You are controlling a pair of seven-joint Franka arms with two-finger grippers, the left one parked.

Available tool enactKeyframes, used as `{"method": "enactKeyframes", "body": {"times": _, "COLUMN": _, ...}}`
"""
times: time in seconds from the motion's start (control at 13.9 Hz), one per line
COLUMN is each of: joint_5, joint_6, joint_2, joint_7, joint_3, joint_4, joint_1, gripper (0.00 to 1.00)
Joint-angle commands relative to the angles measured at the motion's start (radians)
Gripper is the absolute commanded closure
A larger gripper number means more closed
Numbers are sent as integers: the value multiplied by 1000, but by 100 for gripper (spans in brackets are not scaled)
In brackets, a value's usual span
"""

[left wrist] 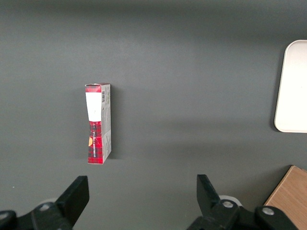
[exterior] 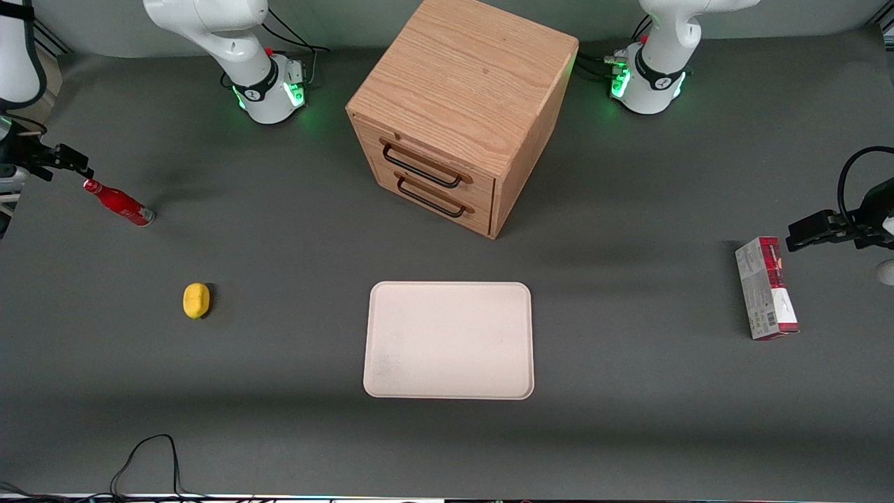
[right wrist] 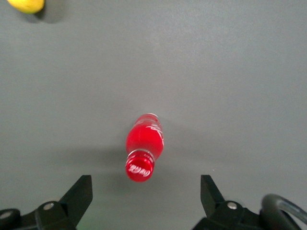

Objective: Place coke bottle on tray
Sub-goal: 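Lower the open right gripper and close it around the bottle's cap end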

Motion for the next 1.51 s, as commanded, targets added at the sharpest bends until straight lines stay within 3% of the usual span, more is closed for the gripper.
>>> {"method": "enactKeyframes", "body": {"times": 0.0, "joint_5": -12, "joint_6": 91, "joint_2": 23, "joint_7": -25, "joint_3": -27, "joint_4": -56, "joint_1": 13, "gripper": 0}}
{"method": "enactKeyframes", "body": {"times": 0.65, "joint_5": 17, "joint_6": 127, "joint_2": 79, "joint_7": -45, "joint_3": -27, "joint_4": -66, "joint_1": 14, "gripper": 1}}
{"method": "enactKeyframes", "body": {"times": 0.72, "joint_5": 17, "joint_6": 127, "joint_2": 81, "joint_7": -45, "joint_3": -25, "joint_4": -66, "joint_1": 16, "gripper": 8}}
{"method": "enactKeyframes", "body": {"times": 0.79, "joint_5": 17, "joint_6": 125, "joint_2": 86, "joint_7": -43, "joint_3": -25, "joint_4": -64, "joint_1": 16, "gripper": 22}}
{"method": "enactKeyframes", "body": {"times": 0.86, "joint_5": 17, "joint_6": 125, "joint_2": 87, "joint_7": -45, "joint_3": -25, "joint_4": -63, "joint_1": 16, "gripper": 43}}
{"method": "enactKeyframes", "body": {"times": 1.01, "joint_5": 17, "joint_6": 124, "joint_2": 89, "joint_7": -43, "joint_3": -27, "joint_4": -61, "joint_1": 42, "gripper": 70}}
{"method": "enactKeyframes", "body": {"times": 1.08, "joint_5": 17, "joint_6": 122, "joint_2": 89, "joint_7": -45, "joint_3": -27, "joint_4": -61, "joint_1": 42, "gripper": 76}}
{"method": "enactKeyframes", "body": {"times": 1.44, "joint_5": 17, "joint_6": 92, "joint_2": 72, "joint_7": -37, "joint_3": -19, "joint_4": -37, "joint_1": 45, "gripper": 76}}
